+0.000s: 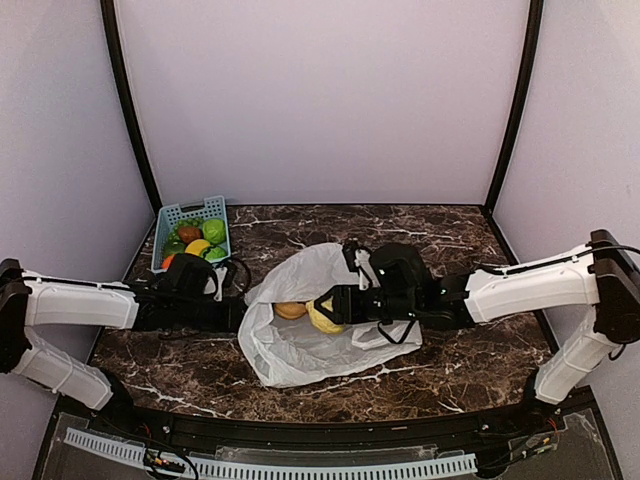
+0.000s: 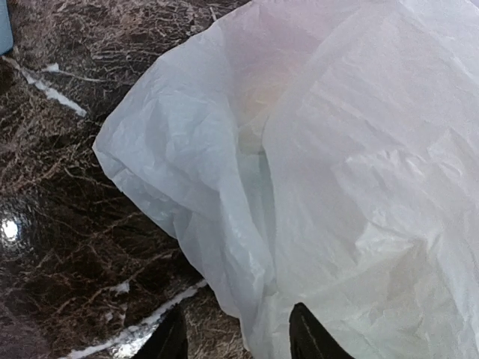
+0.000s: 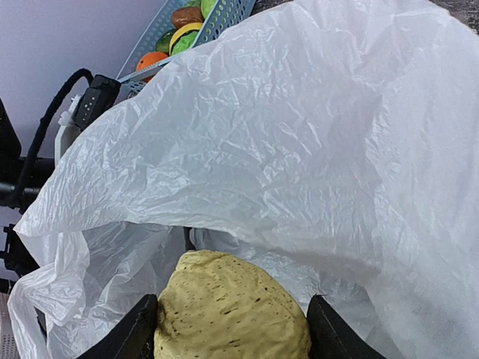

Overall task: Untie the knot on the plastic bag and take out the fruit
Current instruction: Pass from the right arm to the left

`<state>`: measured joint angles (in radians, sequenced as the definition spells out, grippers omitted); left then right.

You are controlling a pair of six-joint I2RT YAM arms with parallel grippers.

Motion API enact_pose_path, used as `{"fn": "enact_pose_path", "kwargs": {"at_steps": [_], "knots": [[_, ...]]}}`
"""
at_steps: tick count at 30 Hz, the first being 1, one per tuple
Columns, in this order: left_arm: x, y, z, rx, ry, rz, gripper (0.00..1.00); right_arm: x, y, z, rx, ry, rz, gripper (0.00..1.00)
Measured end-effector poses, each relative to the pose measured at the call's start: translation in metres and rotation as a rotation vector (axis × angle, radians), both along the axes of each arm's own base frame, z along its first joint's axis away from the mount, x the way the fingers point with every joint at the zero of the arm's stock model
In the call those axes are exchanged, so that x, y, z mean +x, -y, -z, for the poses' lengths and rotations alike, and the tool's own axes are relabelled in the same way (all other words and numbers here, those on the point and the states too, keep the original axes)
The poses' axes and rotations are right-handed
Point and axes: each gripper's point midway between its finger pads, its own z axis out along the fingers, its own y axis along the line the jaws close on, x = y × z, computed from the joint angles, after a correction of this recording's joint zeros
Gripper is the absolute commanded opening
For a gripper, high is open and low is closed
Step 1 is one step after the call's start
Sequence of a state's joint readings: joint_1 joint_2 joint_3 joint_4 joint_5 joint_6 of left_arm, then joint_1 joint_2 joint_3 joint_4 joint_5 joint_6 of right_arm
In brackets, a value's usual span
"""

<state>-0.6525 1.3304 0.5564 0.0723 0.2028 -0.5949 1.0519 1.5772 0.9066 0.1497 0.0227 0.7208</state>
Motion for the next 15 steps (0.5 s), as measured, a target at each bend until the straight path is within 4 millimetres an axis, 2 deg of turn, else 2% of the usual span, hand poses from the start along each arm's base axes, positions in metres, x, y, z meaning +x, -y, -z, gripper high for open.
{"fn": "enact_pose_path", "kwargs": {"at_steps": [2,4,6,10,15], "knots": [[0.0,-0.007,-0.009,0.016,0.028,-0.021,0.67,-0.002,0.008,-0.005,0.002,0.011,0.01,0.5],[0.0,-0.017,-0.022,0.039,0.068,-0.044,0.74,-0.004,0.014,-0.017,0.016,0.031,0.013,0.5],[0.0,-0.029,-0.042,0.047,0.122,-0.082,0.79,-0.006,0.018,-0.037,0.05,0.068,0.005,0.5],[-0.003,-0.048,-0.093,0.028,0.25,-0.133,0.83,-0.014,0.019,-0.074,0.124,0.14,-0.049,0.5],[-0.012,-0.051,-0.161,-0.061,0.364,-0.116,0.81,-0.027,0.014,-0.106,0.205,0.208,-0.143,0.49]]}}
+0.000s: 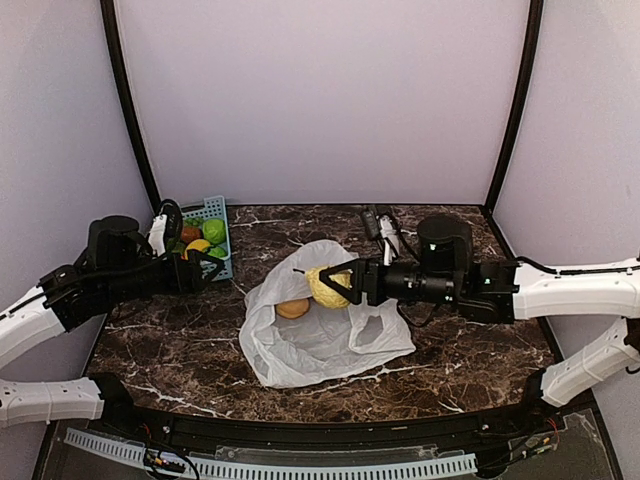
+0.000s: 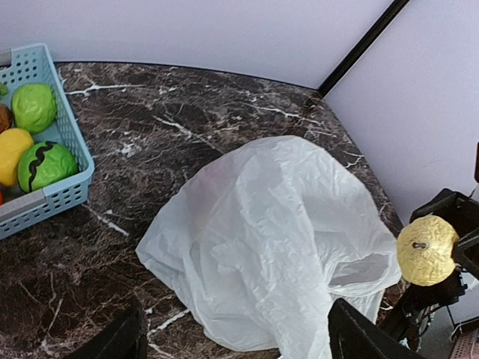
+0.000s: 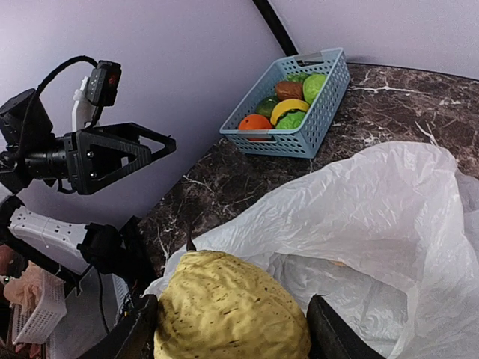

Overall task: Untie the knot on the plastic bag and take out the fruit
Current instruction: Pass from the right arm to the left

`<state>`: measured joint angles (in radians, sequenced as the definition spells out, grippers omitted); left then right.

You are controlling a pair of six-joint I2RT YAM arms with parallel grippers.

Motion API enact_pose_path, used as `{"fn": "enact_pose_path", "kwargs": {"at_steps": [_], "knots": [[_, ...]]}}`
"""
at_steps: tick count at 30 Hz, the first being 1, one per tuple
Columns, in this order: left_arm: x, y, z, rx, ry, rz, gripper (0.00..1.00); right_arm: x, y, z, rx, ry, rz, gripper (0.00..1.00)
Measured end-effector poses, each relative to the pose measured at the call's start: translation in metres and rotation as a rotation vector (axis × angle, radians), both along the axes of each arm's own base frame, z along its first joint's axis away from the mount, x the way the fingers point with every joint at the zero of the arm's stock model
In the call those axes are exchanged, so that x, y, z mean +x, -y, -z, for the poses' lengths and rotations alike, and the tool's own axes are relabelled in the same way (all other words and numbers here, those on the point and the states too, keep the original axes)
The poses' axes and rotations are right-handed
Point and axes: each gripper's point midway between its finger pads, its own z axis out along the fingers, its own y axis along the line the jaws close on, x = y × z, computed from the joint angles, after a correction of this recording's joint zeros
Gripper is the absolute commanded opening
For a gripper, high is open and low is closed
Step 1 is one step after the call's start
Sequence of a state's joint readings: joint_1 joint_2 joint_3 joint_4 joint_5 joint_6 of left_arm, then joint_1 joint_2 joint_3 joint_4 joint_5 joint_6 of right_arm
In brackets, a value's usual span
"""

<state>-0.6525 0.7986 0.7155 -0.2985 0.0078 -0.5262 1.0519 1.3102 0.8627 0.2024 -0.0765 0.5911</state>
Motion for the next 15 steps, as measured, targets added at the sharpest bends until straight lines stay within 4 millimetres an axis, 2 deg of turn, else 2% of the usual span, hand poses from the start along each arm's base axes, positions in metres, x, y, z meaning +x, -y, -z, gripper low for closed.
{"fn": "enact_pose_path", "kwargs": {"at_steps": [3,6,9,13,15], "knots": [[-0.006,0.011,-0.03,-0.072,0.028,0.06,0.8,-0.006,-0.004,-0.017,0.049,0.039,-0.046,0.49],[-0.014,0.03,-0.047,-0.161,0.036,0.156,0.8,-0.009,-0.008,-0.033,0.089,0.07,-0.076,0.49],[-0.027,0.057,-0.054,-0.215,0.024,0.281,0.82,-0.01,-0.012,-0.054,0.133,0.095,-0.091,0.49],[-0.056,0.1,-0.057,-0.235,0.002,0.484,0.85,-0.012,-0.016,-0.082,0.197,0.131,-0.108,0.49],[-0.067,0.115,-0.061,-0.254,0.003,0.559,0.86,-0.015,-0.018,-0.093,0.224,0.145,-0.122,0.49]]}}
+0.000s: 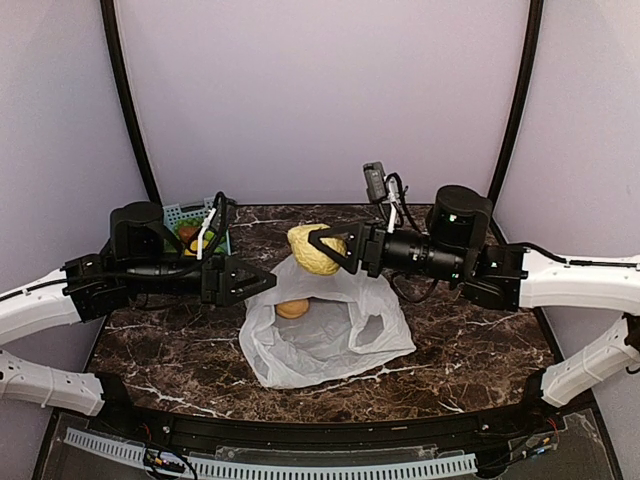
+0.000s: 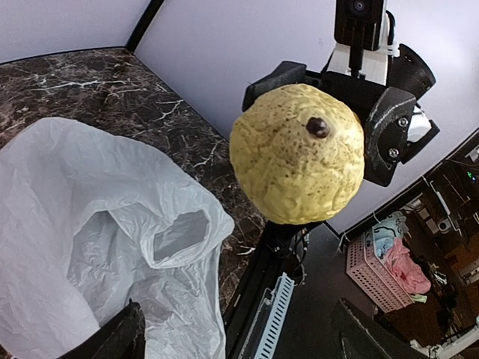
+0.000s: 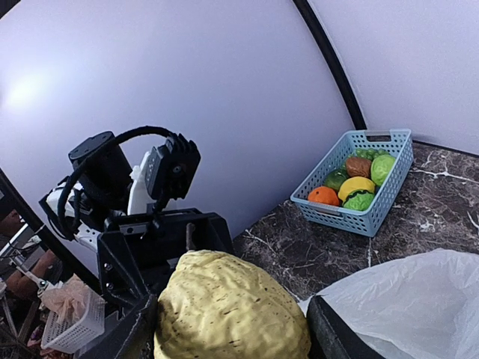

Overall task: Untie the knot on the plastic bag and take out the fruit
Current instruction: Pass from the right arm to the left

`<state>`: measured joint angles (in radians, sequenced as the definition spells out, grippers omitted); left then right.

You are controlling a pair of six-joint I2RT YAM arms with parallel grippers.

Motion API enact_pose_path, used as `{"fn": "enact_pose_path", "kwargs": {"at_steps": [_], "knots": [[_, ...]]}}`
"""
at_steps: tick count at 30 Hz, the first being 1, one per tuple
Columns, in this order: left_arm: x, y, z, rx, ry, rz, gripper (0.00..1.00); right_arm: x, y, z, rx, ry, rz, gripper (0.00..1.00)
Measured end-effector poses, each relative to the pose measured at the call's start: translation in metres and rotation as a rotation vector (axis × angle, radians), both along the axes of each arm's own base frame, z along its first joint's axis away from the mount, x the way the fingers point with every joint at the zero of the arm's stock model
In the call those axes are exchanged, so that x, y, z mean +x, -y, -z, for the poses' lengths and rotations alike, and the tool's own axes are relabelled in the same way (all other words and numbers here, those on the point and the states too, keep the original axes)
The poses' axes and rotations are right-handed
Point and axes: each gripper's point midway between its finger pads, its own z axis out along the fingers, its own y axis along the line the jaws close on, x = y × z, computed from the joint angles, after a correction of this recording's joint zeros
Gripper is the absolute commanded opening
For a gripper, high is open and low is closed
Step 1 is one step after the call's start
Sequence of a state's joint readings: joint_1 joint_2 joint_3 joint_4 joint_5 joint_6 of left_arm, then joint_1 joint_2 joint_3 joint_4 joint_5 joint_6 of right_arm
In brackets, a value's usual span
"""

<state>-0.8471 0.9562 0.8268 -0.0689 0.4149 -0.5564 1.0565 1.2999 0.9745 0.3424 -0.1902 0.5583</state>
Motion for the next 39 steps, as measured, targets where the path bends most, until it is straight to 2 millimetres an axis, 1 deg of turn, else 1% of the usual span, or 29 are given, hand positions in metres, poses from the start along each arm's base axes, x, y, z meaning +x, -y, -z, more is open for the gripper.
{"fn": "enact_pose_path", "kwargs": {"at_steps": [2,5,6,10,15,20,22,25,27,30,39], "knots": [[-0.007,0.012,-0.005,-0.029,0.012,0.055,0.87,-0.002,-0.003,-0.006,0.015,0.008,-0.016,0.49],[-0.012,0.024,-0.018,-0.087,0.04,0.103,0.88,-0.006,-0.01,-0.009,0.024,0.013,-0.039,0.49],[-0.013,0.027,-0.025,-0.116,0.055,0.114,0.88,-0.008,-0.012,-0.009,0.024,0.012,-0.047,0.49],[-0.012,0.033,-0.035,-0.162,0.08,0.13,0.89,-0.012,-0.02,-0.005,0.02,0.005,-0.074,0.49],[-0.01,0.039,-0.036,-0.179,0.088,0.13,0.89,-0.013,-0.028,-0.003,0.026,-0.008,-0.091,0.49],[-0.01,0.041,-0.038,-0.192,0.094,0.132,0.88,-0.014,-0.03,-0.006,0.04,-0.009,-0.103,0.49],[-0.009,0.042,-0.038,-0.194,0.092,0.132,0.85,-0.015,-0.03,-0.007,0.046,-0.008,-0.106,0.49],[-0.008,0.044,-0.036,-0.19,0.084,0.133,0.76,-0.016,-0.031,-0.009,0.049,-0.007,-0.109,0.49],[-0.008,0.045,-0.033,-0.186,0.073,0.134,0.72,-0.016,-0.031,-0.009,0.049,-0.007,-0.111,0.49],[-0.007,0.046,-0.032,-0.187,0.071,0.135,0.72,-0.016,-0.031,-0.009,0.05,-0.007,-0.112,0.49],[-0.007,0.046,-0.035,-0.197,0.074,0.132,0.78,-0.016,-0.032,-0.012,0.056,-0.007,-0.116,0.49]]}}
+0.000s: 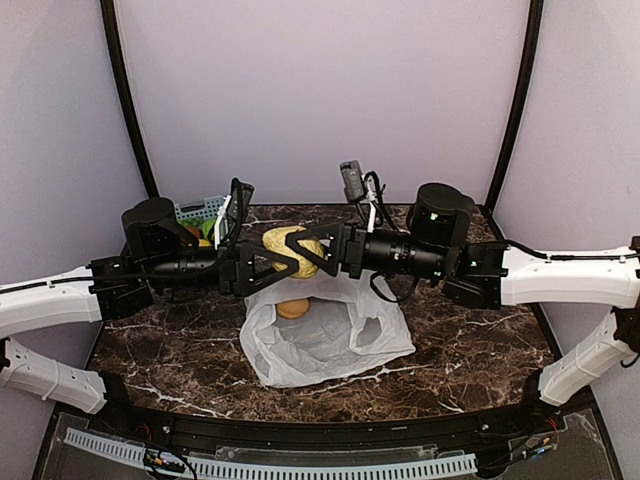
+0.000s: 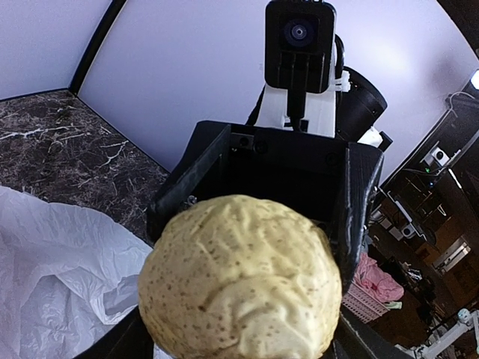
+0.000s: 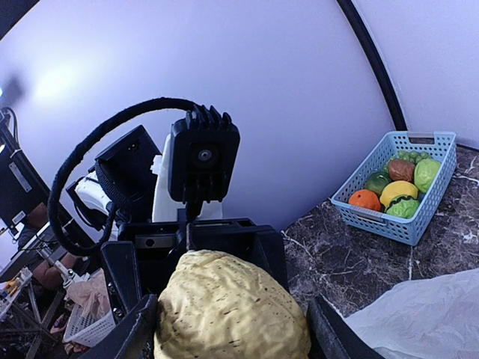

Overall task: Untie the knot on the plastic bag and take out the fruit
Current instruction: Pass from the right arm to the left

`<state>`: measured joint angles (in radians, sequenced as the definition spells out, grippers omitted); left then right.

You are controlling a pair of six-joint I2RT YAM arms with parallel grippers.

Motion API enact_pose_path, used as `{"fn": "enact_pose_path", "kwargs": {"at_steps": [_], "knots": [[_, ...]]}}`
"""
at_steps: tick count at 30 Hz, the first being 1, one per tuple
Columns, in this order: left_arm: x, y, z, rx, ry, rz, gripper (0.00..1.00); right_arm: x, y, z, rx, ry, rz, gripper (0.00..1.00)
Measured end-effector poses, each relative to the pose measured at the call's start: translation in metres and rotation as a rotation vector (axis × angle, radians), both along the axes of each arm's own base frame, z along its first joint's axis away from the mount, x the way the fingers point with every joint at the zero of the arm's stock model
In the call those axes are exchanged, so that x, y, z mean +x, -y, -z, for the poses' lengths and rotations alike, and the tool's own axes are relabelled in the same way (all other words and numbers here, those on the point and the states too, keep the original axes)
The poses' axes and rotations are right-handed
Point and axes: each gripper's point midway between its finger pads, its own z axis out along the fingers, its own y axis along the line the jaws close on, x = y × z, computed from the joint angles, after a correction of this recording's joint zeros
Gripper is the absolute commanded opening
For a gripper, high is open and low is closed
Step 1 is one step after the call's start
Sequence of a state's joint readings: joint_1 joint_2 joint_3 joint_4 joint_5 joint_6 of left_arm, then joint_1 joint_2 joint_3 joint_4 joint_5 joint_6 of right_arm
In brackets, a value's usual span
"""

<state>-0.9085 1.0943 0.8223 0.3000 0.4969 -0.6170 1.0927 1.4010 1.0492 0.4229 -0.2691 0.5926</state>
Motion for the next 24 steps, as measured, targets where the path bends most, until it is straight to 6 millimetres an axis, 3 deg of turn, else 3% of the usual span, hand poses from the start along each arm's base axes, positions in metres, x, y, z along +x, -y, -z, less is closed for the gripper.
{"fn": "enact_pose_path", "kwargs": {"at_steps": [5,12,15,17,21,24], "knots": [[0.0014,-0.0002,0.0006,-0.002,-0.002,-0.009,0.71,0.0001,-0.0016,0.002,-0.003,-0.007,-0.003,0.49],[0.0026,-0.0003,-0.0014,-0.013,-0.004,-0.016,0.5,0.0005,-0.0022,0.0022,-0.002,-0.015,-0.003,0.49],[0.0027,-0.0003,-0.0011,-0.015,-0.006,-0.016,0.46,0.0006,-0.0021,0.0021,-0.003,-0.014,-0.002,0.52],[0.0027,-0.0004,-0.001,-0.016,-0.005,-0.017,0.45,0.0006,-0.0021,0.0022,-0.003,-0.014,-0.002,0.6],[0.0032,-0.0005,-0.0004,-0.014,-0.006,-0.02,0.44,0.0012,-0.0021,0.0028,-0.005,-0.016,0.001,0.9],[0.0053,-0.0012,0.0019,-0.006,-0.01,-0.033,0.43,0.002,-0.0021,0.0043,-0.013,-0.011,0.01,0.98]]}}
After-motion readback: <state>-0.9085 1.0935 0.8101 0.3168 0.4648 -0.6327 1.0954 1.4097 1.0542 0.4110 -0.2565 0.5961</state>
